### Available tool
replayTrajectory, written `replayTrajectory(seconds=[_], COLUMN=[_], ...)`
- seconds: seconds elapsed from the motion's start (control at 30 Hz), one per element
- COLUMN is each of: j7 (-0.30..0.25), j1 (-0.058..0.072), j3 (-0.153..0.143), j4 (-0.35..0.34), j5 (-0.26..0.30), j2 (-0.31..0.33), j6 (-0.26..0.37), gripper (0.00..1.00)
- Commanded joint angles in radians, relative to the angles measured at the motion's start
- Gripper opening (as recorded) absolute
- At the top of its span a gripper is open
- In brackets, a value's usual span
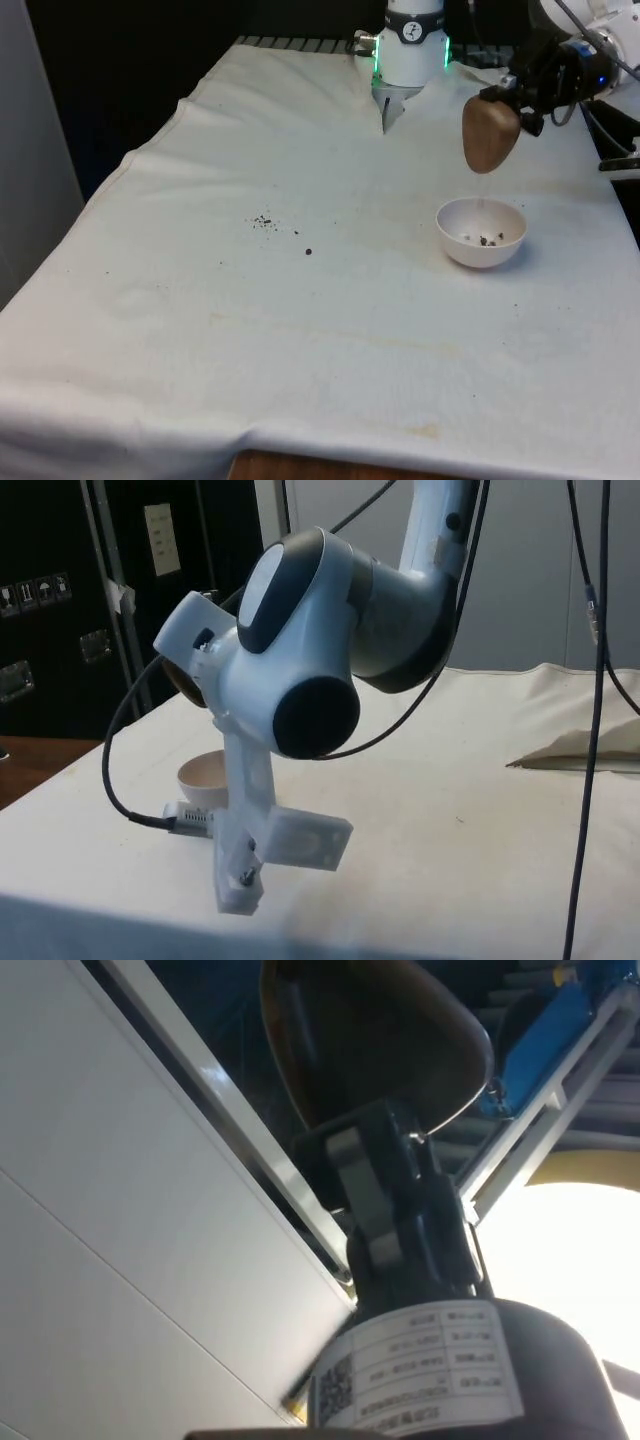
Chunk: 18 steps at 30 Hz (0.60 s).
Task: Pour the coffee beans from the cup into the bowl.
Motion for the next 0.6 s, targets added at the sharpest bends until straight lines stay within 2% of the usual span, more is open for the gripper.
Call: replayTrajectory(seconds=[0.0,0.17,0.23,0.27,0.47,0.5,0.53,0.57], j7=[-0.013,-0.035,-0.029,-0.045,-0.087,-0.091,-0.086,-0.091], j1=[0.005,0.005,0.0,0.004,0.006,0.01,0.001,0.011], j3=[-0.003,0.001,0.005,0.002,0.003,0.006,0.009,0.008], j4=[0.0,-0.001,0.0,-0.001,-0.003,-0.005,-0.003,-0.005], j5=[-0.009,-0.031,-0.031,-0.04,-0.067,-0.071,-0.071,-0.073], j2=[0.005,0.018,0.02,0.022,0.032,0.036,0.034,0.039], j6=[-0.012,-0.039,-0.04,-0.046,-0.069,-0.086,-0.076,-0.095], gripper=[0.0,0.0,0.0,0.0,0.0,0.0,0.0,0.0])
